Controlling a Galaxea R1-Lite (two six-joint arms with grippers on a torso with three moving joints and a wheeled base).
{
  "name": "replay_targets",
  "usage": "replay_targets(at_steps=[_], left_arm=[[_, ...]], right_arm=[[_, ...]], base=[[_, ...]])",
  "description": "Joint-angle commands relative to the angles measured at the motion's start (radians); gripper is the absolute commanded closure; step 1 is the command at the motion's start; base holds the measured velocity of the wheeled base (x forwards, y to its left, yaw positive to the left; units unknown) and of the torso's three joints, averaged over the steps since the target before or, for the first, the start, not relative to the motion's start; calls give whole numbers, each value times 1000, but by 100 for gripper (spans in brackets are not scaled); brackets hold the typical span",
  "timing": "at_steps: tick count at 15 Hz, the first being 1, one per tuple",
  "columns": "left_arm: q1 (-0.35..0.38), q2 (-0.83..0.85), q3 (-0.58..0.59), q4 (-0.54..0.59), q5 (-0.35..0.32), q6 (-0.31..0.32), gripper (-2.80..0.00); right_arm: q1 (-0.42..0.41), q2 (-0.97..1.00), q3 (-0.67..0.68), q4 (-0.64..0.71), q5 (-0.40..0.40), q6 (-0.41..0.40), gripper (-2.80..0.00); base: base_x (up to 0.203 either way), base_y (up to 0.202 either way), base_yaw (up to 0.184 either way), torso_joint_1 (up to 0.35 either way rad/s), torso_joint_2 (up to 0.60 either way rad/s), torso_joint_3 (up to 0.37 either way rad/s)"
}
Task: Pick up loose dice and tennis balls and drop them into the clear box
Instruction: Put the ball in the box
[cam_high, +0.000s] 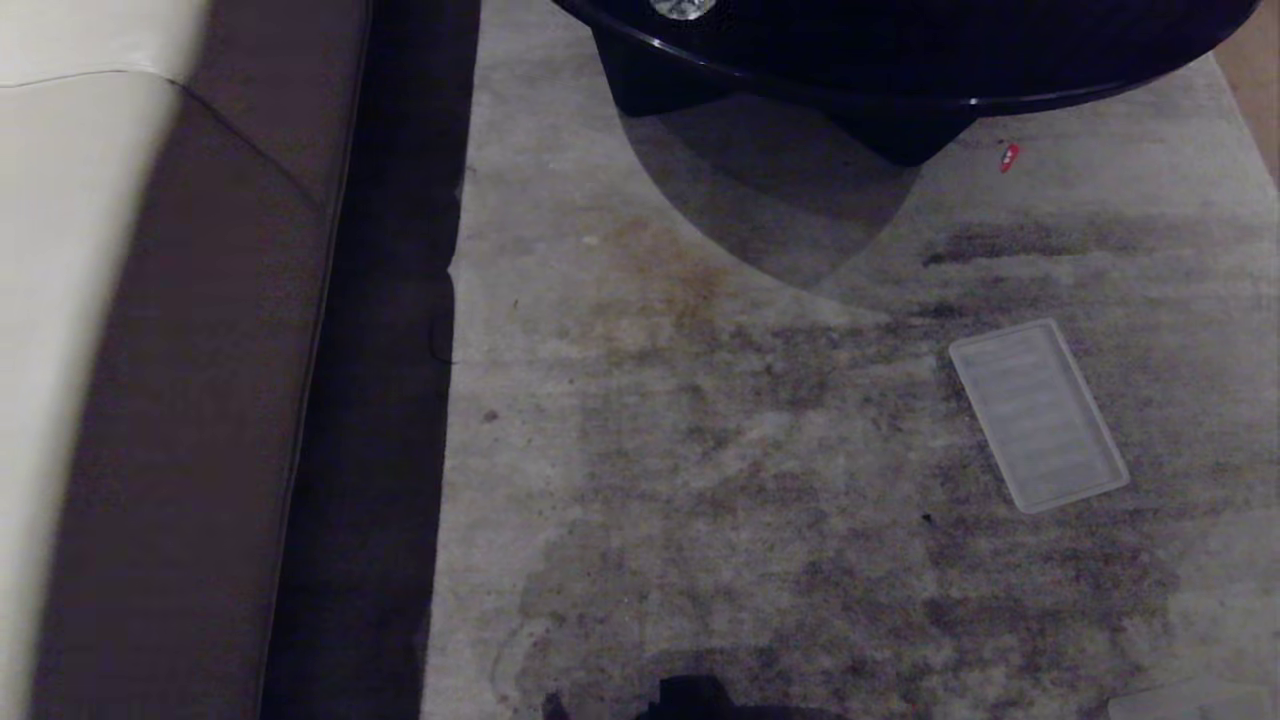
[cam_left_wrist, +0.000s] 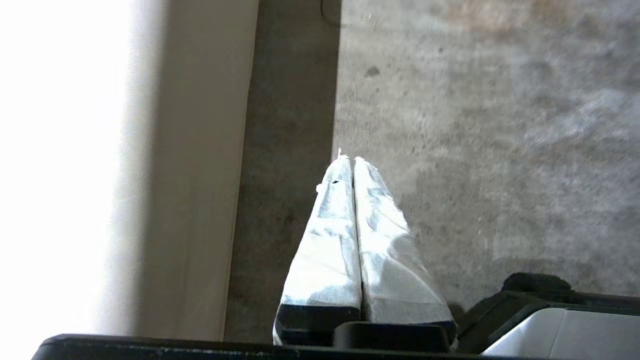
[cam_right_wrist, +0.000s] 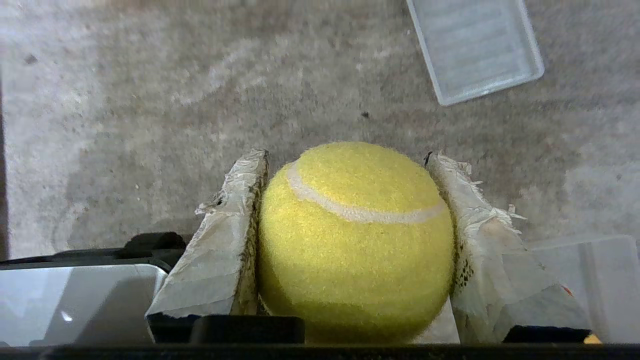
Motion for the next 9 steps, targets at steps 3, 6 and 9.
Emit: replay_targets(at_steps=[3,6,9], left_arm=[[0,2,2,0,1,0,0],[0,2,2,0,1,0,0],[0,2,2,0,1,0,0]], right_arm=[[0,2,0,1,0,0,0],[0,2,0,1,0,0,0],[0,2,0,1,0,0,0]], base=[[0,0,0,5,1,203],[0,0,0,4,0,195],[0,0,0,4,0,200]])
